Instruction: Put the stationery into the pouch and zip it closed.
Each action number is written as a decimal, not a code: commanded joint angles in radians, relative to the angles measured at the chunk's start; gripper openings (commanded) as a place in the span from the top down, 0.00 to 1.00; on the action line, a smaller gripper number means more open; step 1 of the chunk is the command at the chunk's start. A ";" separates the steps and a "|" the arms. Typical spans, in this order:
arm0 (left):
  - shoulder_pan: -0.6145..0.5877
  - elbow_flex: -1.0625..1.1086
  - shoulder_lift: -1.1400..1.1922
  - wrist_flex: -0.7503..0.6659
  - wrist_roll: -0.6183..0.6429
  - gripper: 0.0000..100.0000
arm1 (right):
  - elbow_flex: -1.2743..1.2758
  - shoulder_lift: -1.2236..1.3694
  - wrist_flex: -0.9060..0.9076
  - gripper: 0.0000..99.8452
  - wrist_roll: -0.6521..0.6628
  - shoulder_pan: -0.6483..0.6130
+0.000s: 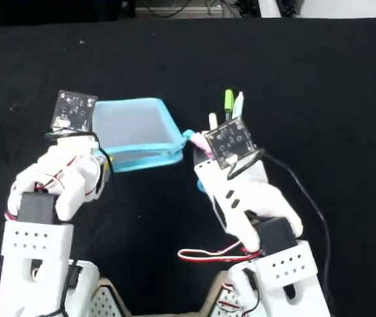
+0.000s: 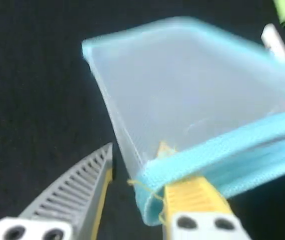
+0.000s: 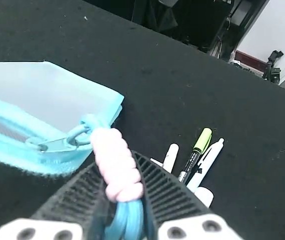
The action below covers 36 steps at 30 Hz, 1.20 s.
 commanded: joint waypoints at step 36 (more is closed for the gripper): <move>-0.010 0.015 -0.150 0.052 0.083 0.97 | -0.036 0.010 -0.011 0.99 0.014 0.121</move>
